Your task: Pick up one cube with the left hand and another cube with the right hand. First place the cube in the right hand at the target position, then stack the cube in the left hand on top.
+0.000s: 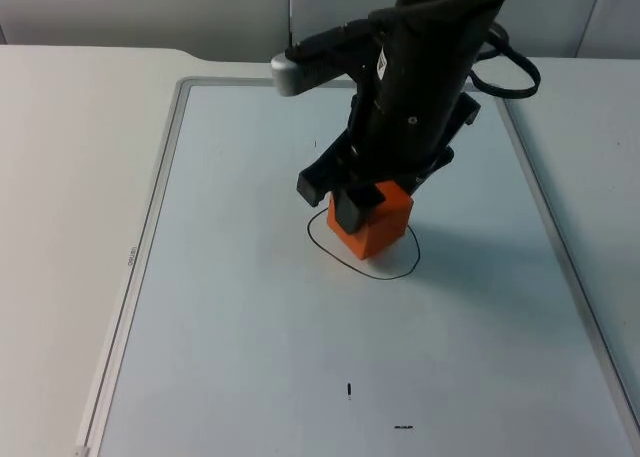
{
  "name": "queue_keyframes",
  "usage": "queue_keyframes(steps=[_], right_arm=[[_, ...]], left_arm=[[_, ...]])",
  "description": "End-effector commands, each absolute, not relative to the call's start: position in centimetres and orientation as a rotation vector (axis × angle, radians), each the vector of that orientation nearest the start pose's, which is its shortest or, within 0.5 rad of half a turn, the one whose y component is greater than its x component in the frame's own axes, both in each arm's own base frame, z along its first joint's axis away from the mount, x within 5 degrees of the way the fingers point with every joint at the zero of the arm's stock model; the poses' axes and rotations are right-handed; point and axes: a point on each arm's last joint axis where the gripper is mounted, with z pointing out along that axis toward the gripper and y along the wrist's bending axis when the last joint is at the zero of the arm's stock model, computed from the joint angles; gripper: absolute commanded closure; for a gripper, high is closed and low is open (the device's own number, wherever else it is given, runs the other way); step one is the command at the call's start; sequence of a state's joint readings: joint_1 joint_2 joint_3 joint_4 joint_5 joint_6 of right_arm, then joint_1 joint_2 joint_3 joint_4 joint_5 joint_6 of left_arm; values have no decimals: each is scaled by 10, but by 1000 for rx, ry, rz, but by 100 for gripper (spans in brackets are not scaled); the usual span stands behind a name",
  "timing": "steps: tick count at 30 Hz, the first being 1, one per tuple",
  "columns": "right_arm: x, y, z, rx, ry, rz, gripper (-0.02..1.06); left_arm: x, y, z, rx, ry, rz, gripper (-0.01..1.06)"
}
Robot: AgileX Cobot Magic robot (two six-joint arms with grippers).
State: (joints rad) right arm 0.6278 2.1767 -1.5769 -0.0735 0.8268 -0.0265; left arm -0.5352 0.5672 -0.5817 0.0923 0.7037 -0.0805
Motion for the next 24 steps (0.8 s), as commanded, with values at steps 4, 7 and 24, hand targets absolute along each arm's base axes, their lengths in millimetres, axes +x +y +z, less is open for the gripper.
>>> queue_keyframes(steps=[4,7,24], right_arm=[[365,257,143,-985,2711,21,105],[365,257,143,-985,2711,21,105],[366,257,137,-990,2710,17,105]], left_arm=[[92,-49,305,528,2097,-264,86],[92,-49,305,528,2097,-264,86],[92,-49,304,528,2099,-264,86]])
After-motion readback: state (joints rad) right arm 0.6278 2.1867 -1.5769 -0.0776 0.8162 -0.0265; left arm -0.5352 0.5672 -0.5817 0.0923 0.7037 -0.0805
